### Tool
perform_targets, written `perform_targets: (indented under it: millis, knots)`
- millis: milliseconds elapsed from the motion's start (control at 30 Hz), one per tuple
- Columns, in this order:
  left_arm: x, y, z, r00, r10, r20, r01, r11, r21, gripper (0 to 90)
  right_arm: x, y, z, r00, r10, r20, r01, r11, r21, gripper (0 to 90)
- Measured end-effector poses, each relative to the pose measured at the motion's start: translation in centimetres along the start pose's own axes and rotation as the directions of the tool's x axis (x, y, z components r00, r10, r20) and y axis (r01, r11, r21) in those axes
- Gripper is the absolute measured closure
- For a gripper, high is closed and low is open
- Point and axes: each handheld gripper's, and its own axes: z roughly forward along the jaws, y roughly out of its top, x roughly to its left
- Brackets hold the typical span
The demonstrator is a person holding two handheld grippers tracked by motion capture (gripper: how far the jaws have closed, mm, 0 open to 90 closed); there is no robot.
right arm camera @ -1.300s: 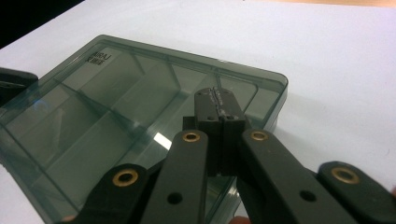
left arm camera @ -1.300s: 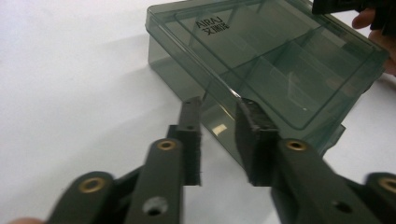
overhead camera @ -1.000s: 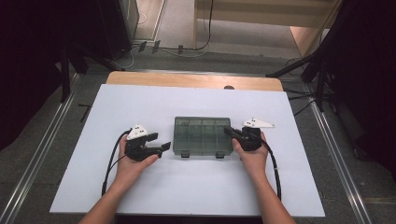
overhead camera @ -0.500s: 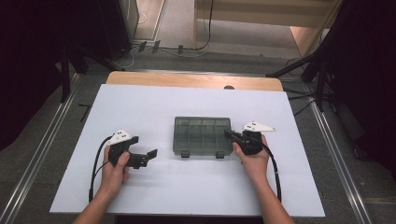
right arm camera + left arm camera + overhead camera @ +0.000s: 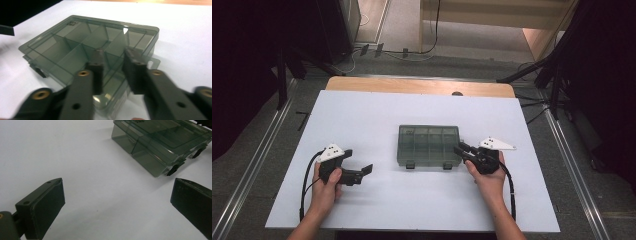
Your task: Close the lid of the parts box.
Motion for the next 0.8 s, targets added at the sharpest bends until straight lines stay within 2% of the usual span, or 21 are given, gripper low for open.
perform_targets:
  millis: [167,200,267,333,400,533,800]
  knots:
    - [0.1,-0.1,-0.5,1.0,-0.003,-0.005,0.003,1.0,-0.007,0.0,-0.1,-0.6,-1.3,1.0,-0.002,-0.006,0.002,1.0,-0.019,37.3]
    - [0.2,-0.2,-0.6,1.0,-0.001,-0.004,0.001,0.9999,-0.011,0.0,-0.1,-0.7,-1.5,0.9999,-0.016,-0.004,0.016,0.999,-0.03,32.7]
    - [0.2,-0.2,-0.8,1.0,-0.003,-0.006,0.003,0.9999,-0.014,0.0,0.1,-0.9,-2.1,0.9994,-0.022,-0.025,0.021,0.999,-0.044,22.8]
    - [0.4,-0.3,-1.0,1.0,0.0,-0.006,-0.001,0.9999,-0.016,0.0,0.1,-1.1,-2.6,0.9994,-0.027,-0.023,0.026,0.999,-0.046,14.8]
    - [0.5,-0.4,-1.2,1.0,-0.004,-0.006,0.004,0.9998,-0.021,0.0,0.2,-1.3,-3.0,0.9995,-0.026,-0.019,0.025,0.999,-0.048,12.4]
    - [0.7,-0.6,-1.6,1.0,-0.004,-0.009,0.004,0.9997,-0.025,0.0,0.0,-1.7,-4.0,0.9998,-0.017,-0.002,0.017,0.999,-0.041,0.0]
    - [1.1,-0.9,-2.3,0.9998,-0.014,-0.013,0.013,0.9994,-0.033,0.0,-0.6,-2.5,-6.5,0.9996,-0.011,0.027,0.013,0.998,-0.062,0.0]
